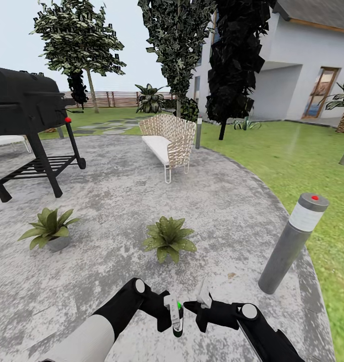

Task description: Pick up the pesticide atomizer in the garden and spray insectifuge to fully cover both potted plants in the garden.

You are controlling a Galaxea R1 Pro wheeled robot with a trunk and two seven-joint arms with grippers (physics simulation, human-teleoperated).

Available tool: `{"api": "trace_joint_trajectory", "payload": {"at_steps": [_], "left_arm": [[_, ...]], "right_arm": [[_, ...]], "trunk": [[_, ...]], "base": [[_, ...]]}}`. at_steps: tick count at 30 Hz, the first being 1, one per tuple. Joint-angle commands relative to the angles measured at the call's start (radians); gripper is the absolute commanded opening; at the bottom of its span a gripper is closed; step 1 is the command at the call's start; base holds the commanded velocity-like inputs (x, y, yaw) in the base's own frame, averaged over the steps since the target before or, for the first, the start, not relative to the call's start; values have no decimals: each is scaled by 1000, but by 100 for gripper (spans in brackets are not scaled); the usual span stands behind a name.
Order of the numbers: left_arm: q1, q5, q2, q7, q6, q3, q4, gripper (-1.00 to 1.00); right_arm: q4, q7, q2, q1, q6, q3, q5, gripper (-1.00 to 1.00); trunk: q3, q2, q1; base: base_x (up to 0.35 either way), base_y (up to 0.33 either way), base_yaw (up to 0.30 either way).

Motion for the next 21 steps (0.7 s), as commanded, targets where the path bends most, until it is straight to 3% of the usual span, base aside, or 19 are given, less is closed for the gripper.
{"api": "trace_joint_trajectory", "payload": {"at_steps": [1,8,21], "left_arm": [[0,-5,0,-3,-4,0,-1,-100],[0,55,0,-3,-50,0,3,-100],[0,57,0,1,-51,0,4,-100]], "right_arm": [[-1,-1,0,0,-9,1,10,-100],[-1,-1,0,0,-9,2,10,-100],[-1,-1,0,0,-8,2,10,-100]], "trunk": [[-1,0,0],[-1,0,0],[-1,0,0]], "base": [[0,0,0],[0,0,0],[0,0,0]]}}
